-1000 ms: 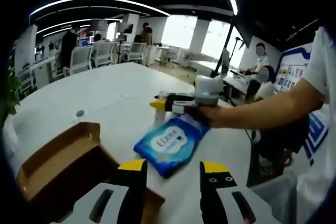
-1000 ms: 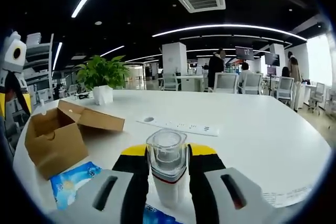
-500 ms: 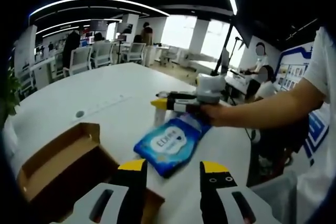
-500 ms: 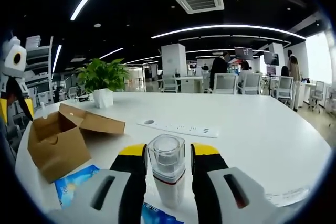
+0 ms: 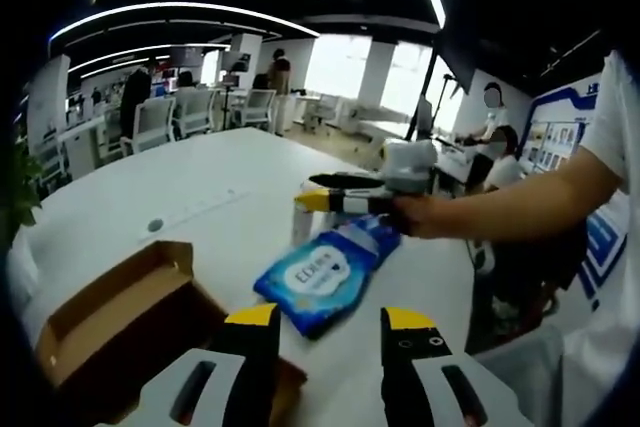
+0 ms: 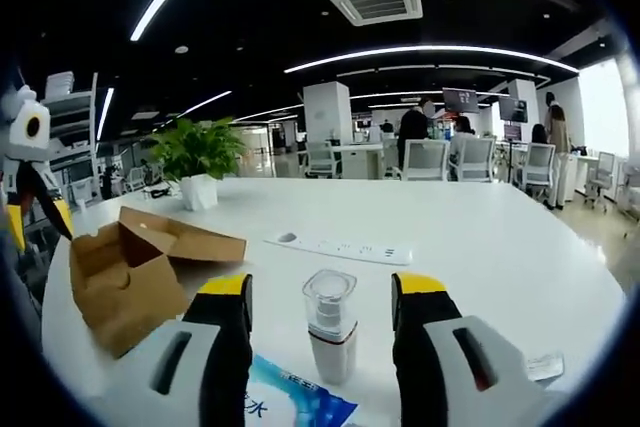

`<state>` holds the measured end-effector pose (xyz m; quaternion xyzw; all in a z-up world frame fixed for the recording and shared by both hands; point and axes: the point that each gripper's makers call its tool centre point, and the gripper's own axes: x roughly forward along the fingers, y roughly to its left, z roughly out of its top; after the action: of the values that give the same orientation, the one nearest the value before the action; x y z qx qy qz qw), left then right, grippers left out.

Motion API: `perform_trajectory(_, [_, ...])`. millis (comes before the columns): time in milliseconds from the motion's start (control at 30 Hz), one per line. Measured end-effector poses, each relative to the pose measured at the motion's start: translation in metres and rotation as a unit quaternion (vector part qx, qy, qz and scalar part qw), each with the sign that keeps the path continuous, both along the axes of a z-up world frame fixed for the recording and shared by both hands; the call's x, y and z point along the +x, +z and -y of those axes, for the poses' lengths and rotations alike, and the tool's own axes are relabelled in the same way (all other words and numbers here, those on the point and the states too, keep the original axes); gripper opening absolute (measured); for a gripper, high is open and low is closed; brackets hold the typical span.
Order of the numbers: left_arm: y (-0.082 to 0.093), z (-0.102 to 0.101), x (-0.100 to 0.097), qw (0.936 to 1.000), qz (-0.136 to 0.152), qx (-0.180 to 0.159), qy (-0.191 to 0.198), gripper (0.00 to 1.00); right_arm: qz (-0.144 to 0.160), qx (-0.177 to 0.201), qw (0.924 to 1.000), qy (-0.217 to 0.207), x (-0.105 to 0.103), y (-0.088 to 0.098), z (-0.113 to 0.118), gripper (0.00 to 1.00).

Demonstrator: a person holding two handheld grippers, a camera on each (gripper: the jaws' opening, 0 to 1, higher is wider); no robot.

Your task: Operate the shoe box by opening the lid, removing the specified soft item, and placing it in the target area until the item is outside and the box remains undamaged.

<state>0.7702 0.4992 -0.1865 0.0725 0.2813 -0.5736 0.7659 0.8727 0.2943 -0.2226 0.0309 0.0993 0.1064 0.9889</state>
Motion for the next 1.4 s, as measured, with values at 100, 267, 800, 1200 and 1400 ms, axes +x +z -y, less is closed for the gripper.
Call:
perform_trajectory(100, [0.003, -0.006, -0.003, 1.0, 0.003, -0.001, 0.002, 0.4, 0.0, -0.004, 1.0, 0.003, -0.012, 0.01, -0.005, 0.61])
perform_trajectory(267, [0.008, -0.019, -0.007, 0.9999, 0.008, -0.003, 0.01, 0.4, -0.011, -0.009, 0.9999, 0.006, -0.039, 0.023, -0.009, 0.67])
perform_trajectory(800, [0.014, -0.107, -0.006, 0.9978, 0.013, 0.009, 0.065, 0.41, -0.033, 0.004, 0.9994, 0.005, -0.113, 0.056, -0.051, 0.68])
perform_trajectory(1200, [-0.001, -0.217, 0.025, 0.981, -0.014, 0.066, 0.182, 0.42, -0.021, 0.0, 0.9998, 0.006, -0.116, 0.083, -0.106, 0.66])
perform_trajectory(1400, [-0.006, -0.26, 0.043, 0.9638, -0.016, 0.073, 0.256, 0.42, -0.02, 0.005, 0.9997, 0.01, -0.109, 0.087, -0.137, 0.64])
